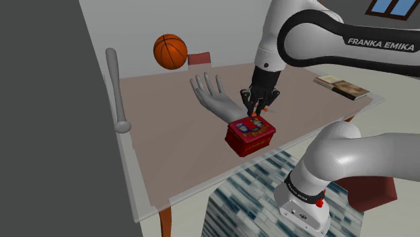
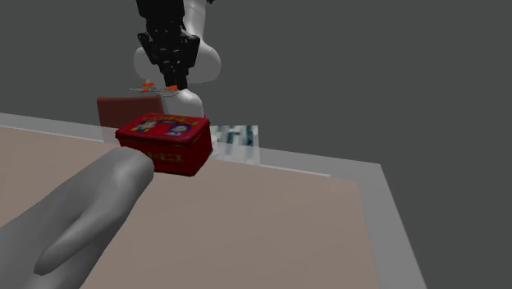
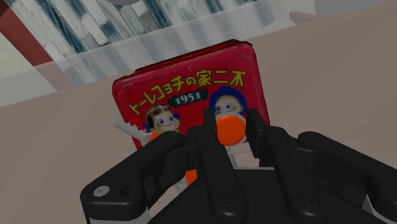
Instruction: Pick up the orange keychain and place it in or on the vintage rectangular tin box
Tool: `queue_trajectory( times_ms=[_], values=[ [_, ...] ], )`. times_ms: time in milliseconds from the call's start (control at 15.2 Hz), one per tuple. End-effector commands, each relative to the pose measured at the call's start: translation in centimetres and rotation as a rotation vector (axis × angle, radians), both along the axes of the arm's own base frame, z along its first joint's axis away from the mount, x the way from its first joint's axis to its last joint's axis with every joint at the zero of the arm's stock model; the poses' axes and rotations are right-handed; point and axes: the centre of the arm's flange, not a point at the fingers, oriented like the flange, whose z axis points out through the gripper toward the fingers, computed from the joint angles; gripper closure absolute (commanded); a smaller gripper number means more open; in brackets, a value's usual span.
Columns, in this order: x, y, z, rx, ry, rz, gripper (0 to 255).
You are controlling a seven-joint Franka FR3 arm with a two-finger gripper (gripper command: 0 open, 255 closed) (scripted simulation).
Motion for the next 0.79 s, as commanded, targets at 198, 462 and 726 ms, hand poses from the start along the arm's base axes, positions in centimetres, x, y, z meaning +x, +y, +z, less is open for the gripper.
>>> queue_trajectory(
  times_ms=[198,462,726],
  values=[
    [-0.8,-0.8,-2.0,0.0,0.002,0.001,255],
    [-0.8,-0.8,-4.1,0.0,0.002,0.001,255],
    [-0.8,-0.8,-6.2,0.0,0.002,0.001,255]
  ],
)
